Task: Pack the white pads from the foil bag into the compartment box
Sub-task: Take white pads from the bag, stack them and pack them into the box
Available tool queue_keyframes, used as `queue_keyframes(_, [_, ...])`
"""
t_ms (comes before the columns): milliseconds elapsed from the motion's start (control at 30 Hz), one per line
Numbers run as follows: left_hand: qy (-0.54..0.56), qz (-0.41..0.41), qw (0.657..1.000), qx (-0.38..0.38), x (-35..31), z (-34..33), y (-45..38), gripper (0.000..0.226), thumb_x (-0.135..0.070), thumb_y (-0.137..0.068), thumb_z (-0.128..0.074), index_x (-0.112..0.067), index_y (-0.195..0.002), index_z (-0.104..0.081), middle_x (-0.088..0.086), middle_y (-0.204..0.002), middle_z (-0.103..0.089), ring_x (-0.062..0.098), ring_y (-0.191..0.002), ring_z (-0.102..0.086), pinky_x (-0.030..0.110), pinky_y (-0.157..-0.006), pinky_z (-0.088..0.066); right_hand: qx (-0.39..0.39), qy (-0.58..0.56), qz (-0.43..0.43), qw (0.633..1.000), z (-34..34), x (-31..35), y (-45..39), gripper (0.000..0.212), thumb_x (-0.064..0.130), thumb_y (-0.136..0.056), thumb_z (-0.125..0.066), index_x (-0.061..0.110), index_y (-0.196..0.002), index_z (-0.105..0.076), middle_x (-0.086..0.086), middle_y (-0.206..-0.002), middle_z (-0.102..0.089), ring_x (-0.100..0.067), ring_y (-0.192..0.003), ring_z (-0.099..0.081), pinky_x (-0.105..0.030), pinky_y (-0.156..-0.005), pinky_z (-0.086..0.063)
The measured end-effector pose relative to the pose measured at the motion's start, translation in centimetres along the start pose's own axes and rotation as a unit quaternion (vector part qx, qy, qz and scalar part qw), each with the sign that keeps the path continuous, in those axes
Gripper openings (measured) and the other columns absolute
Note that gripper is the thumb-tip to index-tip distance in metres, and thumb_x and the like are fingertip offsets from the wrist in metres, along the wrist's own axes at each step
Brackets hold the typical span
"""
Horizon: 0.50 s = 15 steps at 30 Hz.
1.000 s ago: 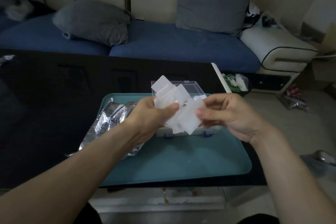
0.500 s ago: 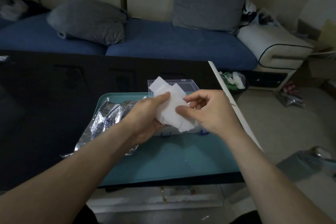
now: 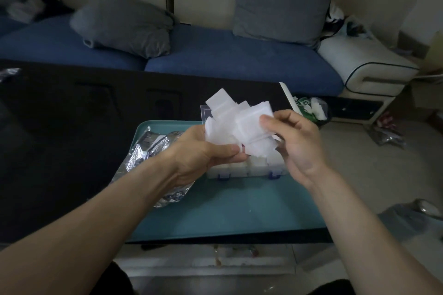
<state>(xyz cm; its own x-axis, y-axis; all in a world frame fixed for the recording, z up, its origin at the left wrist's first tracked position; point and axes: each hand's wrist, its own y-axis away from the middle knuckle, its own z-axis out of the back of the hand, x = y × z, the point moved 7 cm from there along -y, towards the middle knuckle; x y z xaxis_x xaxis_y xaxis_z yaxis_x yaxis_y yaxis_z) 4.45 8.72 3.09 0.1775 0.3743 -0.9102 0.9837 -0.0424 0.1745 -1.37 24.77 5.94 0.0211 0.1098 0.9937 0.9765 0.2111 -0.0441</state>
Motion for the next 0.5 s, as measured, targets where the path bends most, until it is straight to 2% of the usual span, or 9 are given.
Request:
queue_keyframes(33, [0.001, -0.002, 1.0, -0.008, -0.1, 0.1, 0.0, 0.022, 0.019, -0.082, -0.06, 0.009, -0.101, -0.064, 0.017, -0.092, -0.071, 0.026, -0.083, -0.072, 0.031, -0.076, -0.061, -0.006, -0.024, -0.011, 1.0, 0.1, 0.0, 0.0, 0.018, 0.008, -0.083, -0.078, 0.019, -0.073, -0.068, 0.002, -0.073, -0.07, -0.011, -0.067, -0.066, -0.026, -0.06, -0.052])
queue_keyframes(100, [0.011, -0.005, 1.0, -0.017, -0.4, 0.2, -0.2, 0.018, 0.016, -0.086, -0.056, 0.007, -0.1, -0.064, 0.012, -0.085, -0.071, 0.02, -0.078, -0.071, 0.034, -0.08, -0.061, -0.013, -0.026, -0.02, 0.999, -0.2, -0.2, 0.1, 0.014, 0.006, -0.083, -0.077, 0.013, -0.079, -0.066, 0.002, -0.07, -0.071, -0.01, -0.063, -0.066, -0.022, -0.055, -0.051])
queue_keyframes(167, [0.038, 0.0, 0.999, -0.001, -0.5, -0.2, -0.3, 0.026, 0.01, -0.089, -0.054, 0.009, -0.113, -0.061, 0.016, -0.1, -0.072, 0.026, -0.093, -0.07, 0.041, -0.087, -0.059, -0.042, -0.009, -0.01, 0.999, -0.5, -0.6, 0.2, 0.013, 0.006, -0.083, -0.079, 0.011, -0.082, -0.067, 0.002, -0.069, -0.071, -0.01, -0.064, -0.067, -0.022, -0.059, -0.053])
queue_keyframes(233, [0.049, 0.009, 0.999, 0.006, -0.3, -0.5, -0.3, 0.036, 0.0, -0.087, -0.061, 0.007, -0.123, -0.06, 0.022, -0.111, -0.068, 0.032, -0.103, -0.067, 0.041, -0.086, -0.059, -0.074, 0.023, 0.007, 0.997, -0.7, -0.9, 0.2, 0.014, 0.01, -0.082, -0.081, 0.014, -0.081, -0.068, 0.003, -0.07, -0.072, -0.011, -0.068, -0.069, -0.024, -0.062, -0.054])
queue_keyframes(333, [0.042, 0.007, 0.999, 0.006, -0.2, -0.6, -0.3, 0.042, -0.014, -0.086, -0.068, 0.002, -0.124, -0.063, 0.024, -0.12, -0.067, 0.036, -0.109, -0.067, 0.038, -0.085, -0.058, -0.086, 0.055, 0.027, 0.994, -1.3, -1.0, 0.4, 0.015, 0.013, -0.083, -0.081, 0.016, -0.08, -0.066, 0.008, -0.065, -0.07, -0.006, -0.064, -0.068, -0.022, -0.056, -0.052])
queue_keyframes(400, [0.043, 0.009, 0.999, 0.009, -0.2, -0.6, -0.2, 0.045, -0.018, -0.086, -0.068, 0.002, -0.125, -0.062, 0.023, -0.122, -0.067, 0.036, -0.112, -0.066, 0.038, -0.085, -0.059, -0.091, 0.074, 0.042, 0.992, -1.6, -0.9, 0.6, 0.015, 0.014, -0.084, -0.081, 0.016, -0.08, -0.066, 0.003, -0.07, -0.072, -0.009, -0.066, -0.069, -0.023, -0.057, -0.053])
queue_keyframes(500, [0.043, 0.012, 0.999, -0.02, 0.1, 0.0, -0.4, 0.042, -0.011, -0.082, -0.07, 0.005, -0.12, -0.063, 0.021, -0.117, -0.07, 0.033, -0.108, -0.068, 0.041, -0.085, -0.06, -0.102, 0.098, 0.049, 0.989, -1.7, -1.1, 0.5, 0.016, 0.017, -0.083, -0.082, 0.018, -0.08, -0.067, -0.003, -0.079, -0.074, -0.014, -0.072, -0.071, -0.027, -0.064, -0.055])
